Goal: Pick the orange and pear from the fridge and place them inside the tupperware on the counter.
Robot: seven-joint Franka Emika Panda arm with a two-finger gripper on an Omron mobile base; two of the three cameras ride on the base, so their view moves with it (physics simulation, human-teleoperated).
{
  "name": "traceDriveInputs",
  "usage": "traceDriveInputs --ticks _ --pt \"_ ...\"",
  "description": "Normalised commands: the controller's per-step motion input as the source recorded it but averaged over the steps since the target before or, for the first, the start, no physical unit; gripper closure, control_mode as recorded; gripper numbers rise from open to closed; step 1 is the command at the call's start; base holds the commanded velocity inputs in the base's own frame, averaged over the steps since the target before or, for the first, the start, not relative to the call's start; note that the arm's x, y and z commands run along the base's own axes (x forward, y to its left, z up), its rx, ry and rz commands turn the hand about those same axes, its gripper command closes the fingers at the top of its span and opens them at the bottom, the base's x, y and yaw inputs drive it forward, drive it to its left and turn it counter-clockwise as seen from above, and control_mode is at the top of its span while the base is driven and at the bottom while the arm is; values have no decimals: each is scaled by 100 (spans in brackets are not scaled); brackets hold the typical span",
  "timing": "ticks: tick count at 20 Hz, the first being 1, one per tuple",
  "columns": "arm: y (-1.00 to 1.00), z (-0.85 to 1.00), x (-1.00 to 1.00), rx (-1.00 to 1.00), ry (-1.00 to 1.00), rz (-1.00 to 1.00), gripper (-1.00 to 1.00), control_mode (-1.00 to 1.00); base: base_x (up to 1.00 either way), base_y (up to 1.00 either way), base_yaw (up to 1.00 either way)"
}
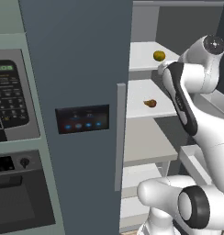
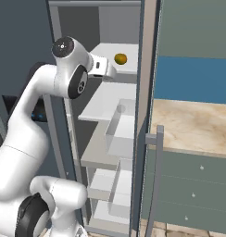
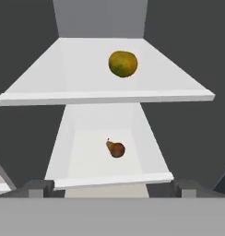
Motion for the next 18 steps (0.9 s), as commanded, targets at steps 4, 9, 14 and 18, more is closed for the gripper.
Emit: traceDriveInputs --ticks 4,9,14,18 --pt "-23 10 33 0 0 0 -100 -100 0 0 0" --pt "-13 7 46 0 3 0 -100 -100 0 0 0" --pt "0 0 50 0 8 0 -100 -100 0 0 0" --pt "0 0 45 0 4 0 -100 -100 0 0 0"
